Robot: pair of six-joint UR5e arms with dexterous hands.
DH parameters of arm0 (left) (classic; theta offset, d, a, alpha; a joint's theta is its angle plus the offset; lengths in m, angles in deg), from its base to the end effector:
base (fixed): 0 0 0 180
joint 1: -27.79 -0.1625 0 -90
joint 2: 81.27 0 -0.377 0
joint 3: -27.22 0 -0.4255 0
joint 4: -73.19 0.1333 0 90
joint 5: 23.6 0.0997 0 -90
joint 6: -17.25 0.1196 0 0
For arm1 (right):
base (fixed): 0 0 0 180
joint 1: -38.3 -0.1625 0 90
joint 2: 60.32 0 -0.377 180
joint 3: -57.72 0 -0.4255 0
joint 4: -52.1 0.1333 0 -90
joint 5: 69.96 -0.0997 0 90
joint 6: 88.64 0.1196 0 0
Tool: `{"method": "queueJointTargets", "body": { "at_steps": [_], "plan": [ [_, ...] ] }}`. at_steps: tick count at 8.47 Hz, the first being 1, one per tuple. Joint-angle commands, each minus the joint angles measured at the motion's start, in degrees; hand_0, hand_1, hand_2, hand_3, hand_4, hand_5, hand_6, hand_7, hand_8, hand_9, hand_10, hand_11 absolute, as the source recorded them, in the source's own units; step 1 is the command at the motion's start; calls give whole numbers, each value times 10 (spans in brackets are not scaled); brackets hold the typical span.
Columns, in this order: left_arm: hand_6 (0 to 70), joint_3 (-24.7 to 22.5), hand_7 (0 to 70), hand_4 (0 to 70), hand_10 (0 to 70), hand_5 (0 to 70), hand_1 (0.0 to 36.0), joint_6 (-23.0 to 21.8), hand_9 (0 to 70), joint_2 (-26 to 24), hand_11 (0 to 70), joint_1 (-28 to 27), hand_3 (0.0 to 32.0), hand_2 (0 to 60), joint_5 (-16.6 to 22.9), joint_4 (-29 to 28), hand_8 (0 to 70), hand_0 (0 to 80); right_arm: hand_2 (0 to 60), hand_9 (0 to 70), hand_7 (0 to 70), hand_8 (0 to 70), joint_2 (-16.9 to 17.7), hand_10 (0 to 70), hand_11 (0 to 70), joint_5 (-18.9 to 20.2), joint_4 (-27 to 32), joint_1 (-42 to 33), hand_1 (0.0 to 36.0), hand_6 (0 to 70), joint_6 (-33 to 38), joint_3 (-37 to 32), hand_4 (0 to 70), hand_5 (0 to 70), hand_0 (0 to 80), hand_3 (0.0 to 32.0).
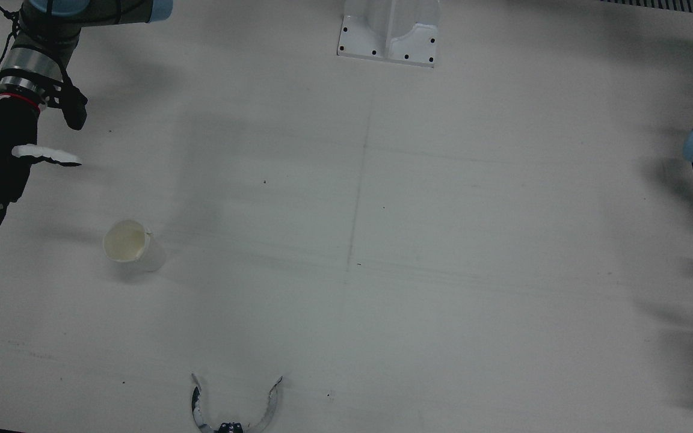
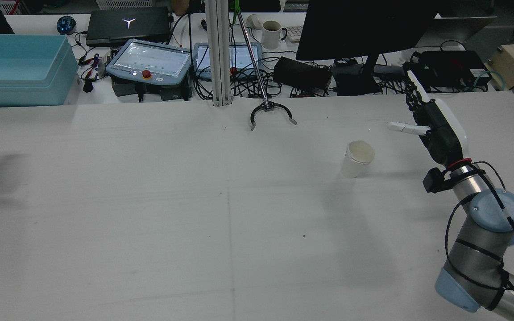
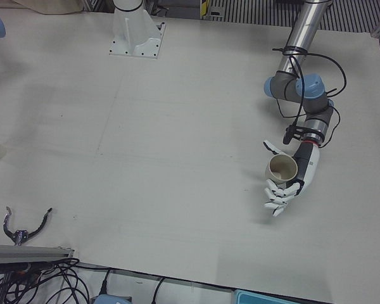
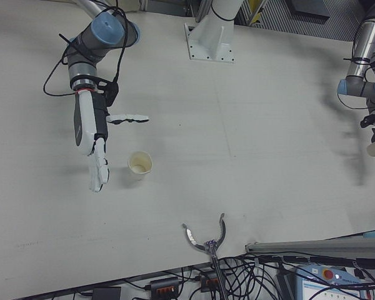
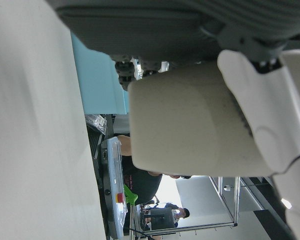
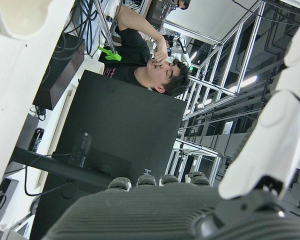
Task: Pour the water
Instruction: 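Move the right hand toward the other white paper cup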
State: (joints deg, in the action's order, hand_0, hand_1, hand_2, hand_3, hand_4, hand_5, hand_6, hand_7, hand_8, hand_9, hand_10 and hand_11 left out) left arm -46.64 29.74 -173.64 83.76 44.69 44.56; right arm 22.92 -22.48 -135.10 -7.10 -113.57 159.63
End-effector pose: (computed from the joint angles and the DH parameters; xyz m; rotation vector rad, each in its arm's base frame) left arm 0.1673 -0.5650 0.7083 -0.0966 2.3249 -1.8012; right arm -0.2363 -0.5446 0.4808 0.3031 -2.2101 1.8993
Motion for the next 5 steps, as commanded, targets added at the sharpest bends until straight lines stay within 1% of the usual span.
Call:
{"method": "queueJointTargets", "body": {
  "at_steps": [1, 2, 3, 5],
  "plan": [
    [339, -38, 529, 501, 82, 700, 37, -11, 307, 21, 121, 0, 0, 0, 0, 9, 195, 514, 74, 0, 0, 0, -2, 0, 0, -34, 41, 35, 134, 0, 2, -73, 0, 66, 459, 32],
    [339, -44, 530, 501, 81, 700, 37, -12, 308, 32, 119, 0, 0, 0, 0, 8, 196, 514, 73, 0, 0, 0, 0, 0, 0, -34, 40, 39, 139, 0, -6, -79, 0, 46, 461, 34],
    [337, -45, 527, 500, 79, 700, 38, -13, 306, 36, 117, 0, 0, 0, 0, 6, 194, 514, 74, 0, 0, 0, 0, 0, 0, -34, 41, 44, 142, 0, -27, -83, 0, 39, 462, 28],
    [334, -45, 522, 494, 80, 700, 39, -13, 304, 46, 118, 0, 0, 0, 0, 2, 193, 512, 77, 0, 0, 0, -17, 0, 0, -36, 41, 59, 147, 0, -39, -106, 0, 37, 465, 28]
  ]
}}
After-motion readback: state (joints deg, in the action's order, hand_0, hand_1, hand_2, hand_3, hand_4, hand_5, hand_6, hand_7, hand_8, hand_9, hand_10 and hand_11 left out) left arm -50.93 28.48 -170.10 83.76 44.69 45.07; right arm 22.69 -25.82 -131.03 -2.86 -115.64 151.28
